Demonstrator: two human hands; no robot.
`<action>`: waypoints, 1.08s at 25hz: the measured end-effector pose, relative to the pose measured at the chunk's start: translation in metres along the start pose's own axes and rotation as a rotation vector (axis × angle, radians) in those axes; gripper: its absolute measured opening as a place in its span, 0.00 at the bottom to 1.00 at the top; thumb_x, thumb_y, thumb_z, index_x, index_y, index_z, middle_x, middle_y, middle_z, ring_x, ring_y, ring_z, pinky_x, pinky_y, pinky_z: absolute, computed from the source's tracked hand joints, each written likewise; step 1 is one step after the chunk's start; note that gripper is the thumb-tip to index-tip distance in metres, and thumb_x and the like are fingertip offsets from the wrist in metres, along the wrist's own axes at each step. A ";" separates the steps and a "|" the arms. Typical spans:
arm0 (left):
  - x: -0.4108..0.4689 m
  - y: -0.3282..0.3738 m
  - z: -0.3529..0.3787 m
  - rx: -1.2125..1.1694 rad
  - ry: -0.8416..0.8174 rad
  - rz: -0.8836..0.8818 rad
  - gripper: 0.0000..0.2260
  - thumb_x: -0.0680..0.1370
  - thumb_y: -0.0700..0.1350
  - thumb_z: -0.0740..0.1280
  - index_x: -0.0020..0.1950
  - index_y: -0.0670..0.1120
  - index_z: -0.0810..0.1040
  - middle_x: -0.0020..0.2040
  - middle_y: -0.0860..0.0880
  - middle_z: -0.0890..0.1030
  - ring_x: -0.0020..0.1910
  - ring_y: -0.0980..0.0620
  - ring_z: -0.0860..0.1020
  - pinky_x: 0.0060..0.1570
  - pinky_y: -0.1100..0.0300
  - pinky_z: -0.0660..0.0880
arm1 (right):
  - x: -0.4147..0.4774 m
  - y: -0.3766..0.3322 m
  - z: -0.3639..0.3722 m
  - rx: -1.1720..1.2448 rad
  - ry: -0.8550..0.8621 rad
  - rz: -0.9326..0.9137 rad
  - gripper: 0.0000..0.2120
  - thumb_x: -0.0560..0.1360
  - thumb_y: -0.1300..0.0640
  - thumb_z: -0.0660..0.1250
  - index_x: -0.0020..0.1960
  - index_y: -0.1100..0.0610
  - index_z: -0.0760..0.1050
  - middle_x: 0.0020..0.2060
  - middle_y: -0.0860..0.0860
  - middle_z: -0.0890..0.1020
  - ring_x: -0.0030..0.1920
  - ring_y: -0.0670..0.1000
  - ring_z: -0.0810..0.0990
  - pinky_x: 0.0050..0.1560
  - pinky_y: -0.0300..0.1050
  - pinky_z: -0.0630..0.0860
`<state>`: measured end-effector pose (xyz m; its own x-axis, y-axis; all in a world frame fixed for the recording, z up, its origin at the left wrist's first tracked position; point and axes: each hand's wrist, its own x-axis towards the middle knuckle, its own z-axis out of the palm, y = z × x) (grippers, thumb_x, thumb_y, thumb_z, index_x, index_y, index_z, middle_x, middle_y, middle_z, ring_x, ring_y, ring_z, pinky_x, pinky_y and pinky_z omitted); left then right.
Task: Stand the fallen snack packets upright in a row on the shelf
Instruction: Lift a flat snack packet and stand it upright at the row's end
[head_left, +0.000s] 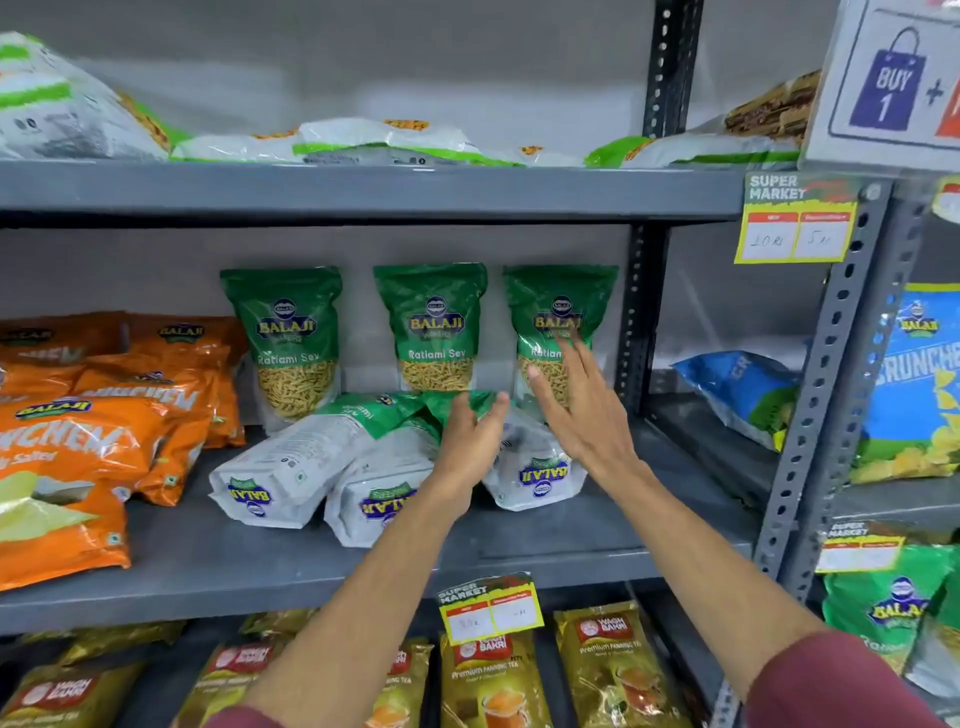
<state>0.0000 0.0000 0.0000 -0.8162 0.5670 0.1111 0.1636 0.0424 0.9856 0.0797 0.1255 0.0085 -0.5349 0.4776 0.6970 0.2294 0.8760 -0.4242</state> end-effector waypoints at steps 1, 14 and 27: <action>0.004 -0.006 0.007 0.006 0.060 -0.041 0.27 0.81 0.56 0.62 0.76 0.44 0.65 0.71 0.46 0.73 0.69 0.46 0.73 0.58 0.60 0.63 | 0.002 0.010 0.004 0.075 -0.055 0.071 0.31 0.82 0.34 0.53 0.78 0.51 0.64 0.80 0.51 0.65 0.77 0.54 0.68 0.68 0.58 0.71; 0.016 -0.034 0.029 -0.241 0.225 -0.295 0.13 0.79 0.40 0.66 0.62 0.40 0.71 0.54 0.42 0.78 0.48 0.45 0.79 0.39 0.61 0.75 | 0.002 0.070 0.040 0.797 -0.574 0.699 0.18 0.80 0.51 0.69 0.65 0.61 0.81 0.58 0.58 0.86 0.48 0.53 0.86 0.43 0.40 0.82; 0.032 -0.058 0.034 -0.033 0.170 0.173 0.39 0.68 0.27 0.67 0.76 0.53 0.65 0.61 0.64 0.78 0.66 0.56 0.76 0.61 0.68 0.73 | -0.025 0.091 0.037 0.775 -0.193 0.443 0.49 0.65 0.76 0.78 0.79 0.51 0.65 0.72 0.54 0.75 0.69 0.53 0.76 0.69 0.55 0.77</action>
<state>-0.0165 0.0435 -0.0579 -0.8595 0.4166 0.2962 0.2937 -0.0718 0.9532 0.0838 0.1905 -0.0694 -0.6709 0.6789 0.2983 -0.1269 0.2912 -0.9482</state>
